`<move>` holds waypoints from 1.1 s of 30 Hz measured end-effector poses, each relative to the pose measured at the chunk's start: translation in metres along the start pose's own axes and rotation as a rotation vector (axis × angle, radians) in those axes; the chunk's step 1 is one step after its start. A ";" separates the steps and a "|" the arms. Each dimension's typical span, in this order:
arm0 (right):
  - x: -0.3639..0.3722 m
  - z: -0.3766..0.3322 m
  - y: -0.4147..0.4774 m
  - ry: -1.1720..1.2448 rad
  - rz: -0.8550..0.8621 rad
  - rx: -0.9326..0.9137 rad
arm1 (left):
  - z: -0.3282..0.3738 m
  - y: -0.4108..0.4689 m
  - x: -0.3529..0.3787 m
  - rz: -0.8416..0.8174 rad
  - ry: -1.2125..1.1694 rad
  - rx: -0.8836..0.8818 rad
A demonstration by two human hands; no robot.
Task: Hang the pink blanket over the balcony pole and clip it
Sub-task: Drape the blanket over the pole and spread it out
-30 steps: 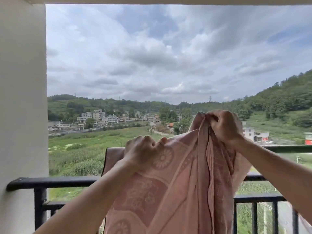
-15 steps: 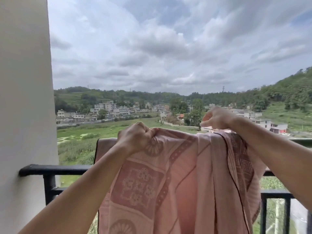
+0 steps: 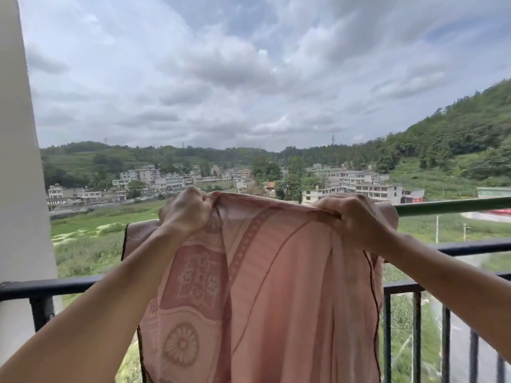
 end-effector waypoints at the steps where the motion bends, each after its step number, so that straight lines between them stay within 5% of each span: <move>1: -0.003 0.005 0.005 0.039 -0.001 0.021 | -0.001 0.000 0.000 -0.008 -0.004 -0.006; 7: -0.016 0.052 0.095 0.089 0.042 0.286 | 0.005 -0.004 -0.002 0.018 0.085 -0.009; 13: 0.027 0.050 0.058 -0.127 -0.327 0.553 | -0.003 -0.006 -0.006 -0.039 0.107 -0.082; 17: -0.009 0.057 0.020 -0.173 0.085 0.616 | 0.048 -0.038 -0.025 0.244 -0.041 0.158; 21: -0.018 0.033 -0.019 -0.191 0.225 0.542 | 0.144 -0.087 0.021 0.062 -0.142 0.500; 28: 0.016 0.022 -0.123 -0.382 0.175 0.716 | 0.155 -0.085 0.061 0.022 0.018 0.465; 33: -0.032 0.031 -0.100 -0.267 0.376 0.522 | 0.148 -0.084 0.060 0.072 0.101 0.441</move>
Point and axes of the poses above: each hand's wrist, its own y-axis towards the middle knuckle, its own x-axis out of the palm, z = x × y, the point moved 9 cm from there along y, towards the middle knuckle, and after that the axes turned 2 degrees about z, right-handed, at the moved point
